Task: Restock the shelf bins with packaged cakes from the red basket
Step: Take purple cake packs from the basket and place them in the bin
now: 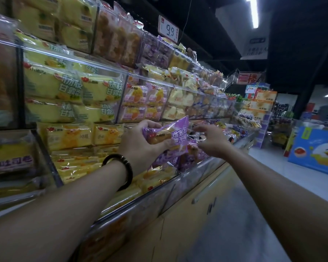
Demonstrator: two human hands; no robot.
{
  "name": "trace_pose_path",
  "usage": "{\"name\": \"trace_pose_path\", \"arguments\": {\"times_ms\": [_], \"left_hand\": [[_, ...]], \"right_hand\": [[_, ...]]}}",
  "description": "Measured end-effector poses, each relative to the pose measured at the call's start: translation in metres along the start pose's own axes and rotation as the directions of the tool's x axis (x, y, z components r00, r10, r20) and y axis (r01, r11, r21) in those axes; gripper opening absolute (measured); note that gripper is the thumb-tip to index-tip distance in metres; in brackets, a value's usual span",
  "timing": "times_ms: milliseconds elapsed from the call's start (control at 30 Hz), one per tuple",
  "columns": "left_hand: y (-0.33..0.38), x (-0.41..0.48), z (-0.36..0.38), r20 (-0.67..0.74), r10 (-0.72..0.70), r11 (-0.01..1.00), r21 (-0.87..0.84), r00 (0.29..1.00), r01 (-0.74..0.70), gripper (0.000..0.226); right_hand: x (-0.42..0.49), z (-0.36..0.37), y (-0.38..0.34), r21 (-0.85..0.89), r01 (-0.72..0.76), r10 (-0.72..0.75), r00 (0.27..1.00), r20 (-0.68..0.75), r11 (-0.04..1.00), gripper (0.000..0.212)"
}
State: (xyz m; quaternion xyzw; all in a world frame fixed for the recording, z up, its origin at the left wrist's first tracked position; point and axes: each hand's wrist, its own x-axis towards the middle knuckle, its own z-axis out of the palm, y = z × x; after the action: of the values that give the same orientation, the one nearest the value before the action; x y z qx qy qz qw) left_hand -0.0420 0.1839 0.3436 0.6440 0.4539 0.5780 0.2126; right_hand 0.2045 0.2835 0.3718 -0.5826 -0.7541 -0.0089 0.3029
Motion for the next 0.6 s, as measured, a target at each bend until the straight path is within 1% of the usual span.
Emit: {"name": "trace_pose_path", "arguments": {"times_ms": [67, 100, 133, 167, 200, 233, 267, 300, 400, 433, 467, 533, 600], "left_hand": [[0.0, -0.001, -0.001, -0.039, 0.032, 0.998, 0.05, 0.999, -0.03, 0.049], [0.001, -0.001, -0.002, -0.053, 0.052, 0.995, 0.084, 0.997, -0.047, 0.049], [0.001, -0.001, -0.003, -0.065, 0.064, 0.993, 0.105, 0.996, -0.057, 0.05], [0.002, -0.001, -0.003, -0.072, 0.072, 0.992, 0.113, 0.995, -0.063, 0.051], [0.003, -0.001, -0.003, -0.071, 0.079, 0.991, 0.115, 0.994, -0.071, 0.053], [0.003, 0.0, -0.002, -0.062, 0.089, 0.991, 0.107, 0.994, -0.082, 0.056], [0.004, 0.0, -0.001, -0.049, 0.097, 0.992, 0.088, 0.994, -0.093, 0.059], [0.005, 0.0, -0.001, -0.035, 0.097, 0.993, 0.067, 0.995, -0.094, 0.062], [0.012, -0.001, -0.004, -0.01, 0.056, 0.998, -0.025, 0.998, -0.056, 0.071], [0.014, 0.0, -0.005, -0.02, 0.033, 0.997, -0.068, 0.999, -0.034, 0.07], [0.015, 0.001, -0.005, -0.045, 0.005, 0.994, -0.11, 0.999, -0.009, 0.065], [0.014, 0.005, -0.006, -0.108, -0.035, 0.99, -0.143, 0.994, 0.019, 0.046], [0.01, 0.009, -0.006, -0.146, -0.038, 0.994, -0.103, 0.989, 0.024, 0.032]], "right_hand": [[-0.011, -0.018, -0.027, 0.197, 0.203, -0.184, 0.977, -0.111, 0.959, 0.06], [-0.017, -0.027, -0.041, 0.249, 0.301, -0.278, 0.953, -0.124, 0.921, 0.063], [-0.022, -0.034, -0.054, 0.223, 0.389, -0.379, 0.921, -0.091, 0.894, 0.069], [-0.027, -0.04, -0.067, 0.122, 0.473, -0.473, 0.881, -0.031, 0.873, 0.074], [-0.031, -0.043, -0.078, -0.024, 0.545, -0.544, 0.838, 0.038, 0.838, 0.077], [-0.032, -0.044, -0.086, -0.161, 0.597, -0.591, 0.802, 0.094, 0.786, 0.076], [-0.032, -0.045, -0.09, -0.251, 0.626, -0.616, 0.777, 0.129, 0.738, 0.072], [-0.031, -0.045, -0.092, -0.284, 0.634, -0.619, 0.771, 0.151, 0.72, 0.066], [-0.026, -0.047, -0.084, -0.267, 0.593, -0.561, 0.805, 0.191, 0.759, 0.046], [-0.024, -0.049, -0.078, -0.284, 0.568, -0.537, 0.823, 0.184, 0.772, 0.041], [-0.023, -0.051, -0.071, -0.296, 0.525, -0.495, 0.851, 0.174, 0.798, 0.038], [-0.022, -0.054, -0.057, -0.286, 0.417, -0.377, 0.907, 0.188, 0.863, 0.036], [-0.022, -0.055, -0.047, -0.279, 0.361, -0.299, 0.923, 0.241, 0.89, 0.033]]}}
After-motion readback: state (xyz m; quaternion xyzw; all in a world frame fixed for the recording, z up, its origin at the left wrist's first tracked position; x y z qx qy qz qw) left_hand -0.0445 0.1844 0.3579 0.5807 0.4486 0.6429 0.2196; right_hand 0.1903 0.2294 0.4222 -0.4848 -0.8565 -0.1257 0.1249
